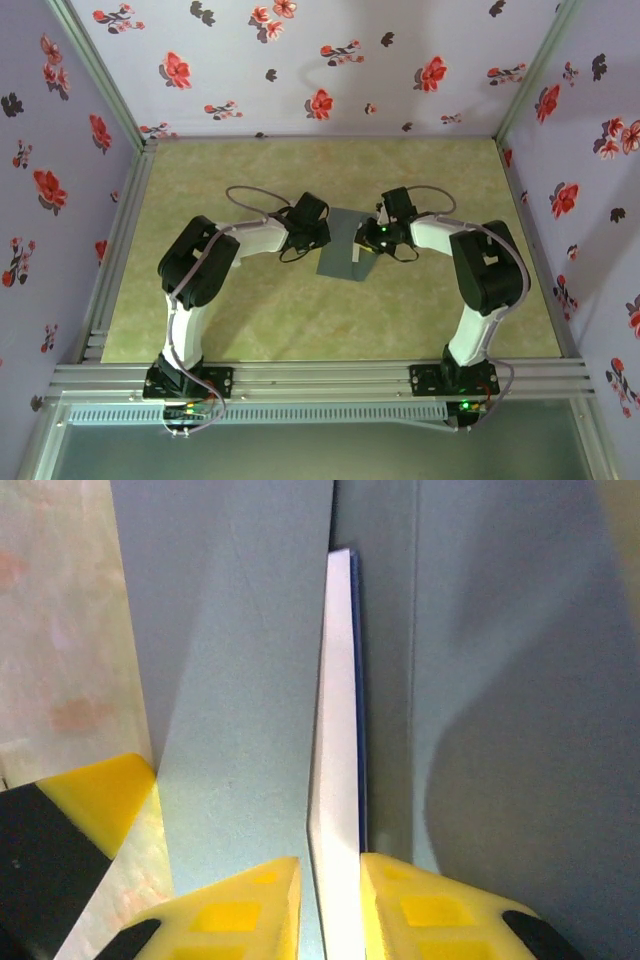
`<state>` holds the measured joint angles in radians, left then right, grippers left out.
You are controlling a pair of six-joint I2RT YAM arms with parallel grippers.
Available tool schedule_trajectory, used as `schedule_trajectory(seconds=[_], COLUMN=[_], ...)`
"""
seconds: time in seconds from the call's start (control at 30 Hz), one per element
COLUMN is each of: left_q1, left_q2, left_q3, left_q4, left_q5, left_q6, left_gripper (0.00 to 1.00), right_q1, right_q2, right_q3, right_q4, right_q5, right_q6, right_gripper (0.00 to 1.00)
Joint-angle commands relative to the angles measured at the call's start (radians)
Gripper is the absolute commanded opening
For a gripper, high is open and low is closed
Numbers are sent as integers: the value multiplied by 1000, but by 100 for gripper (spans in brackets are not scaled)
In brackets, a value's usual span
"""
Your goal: Place the letter into the envelope and seal it
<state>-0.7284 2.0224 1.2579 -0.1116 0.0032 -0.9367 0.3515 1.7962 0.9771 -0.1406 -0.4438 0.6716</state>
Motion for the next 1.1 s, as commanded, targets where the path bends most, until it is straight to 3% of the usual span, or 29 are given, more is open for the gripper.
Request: schedule_trajectory(seconds=[0.0, 0.43, 1.07], left_q1=[-13, -12, -13], left_q2=[-5, -19, -17], left_q3=[-37, -51, -55], left_q4=[-72, -67, -63], left_q5=[19, 13, 23], left_q6=[-18, -37, -82], left_gripper=[0, 0, 0], right_q1=[-8, -3, 68], right_q2=[-29, 6, 75], right_q3=[-2, -11, 36], right_q4=[-58, -38, 4], right_q5=[41, 38, 20], right_q6=[-27, 8, 55], right_gripper=[23, 6, 3])
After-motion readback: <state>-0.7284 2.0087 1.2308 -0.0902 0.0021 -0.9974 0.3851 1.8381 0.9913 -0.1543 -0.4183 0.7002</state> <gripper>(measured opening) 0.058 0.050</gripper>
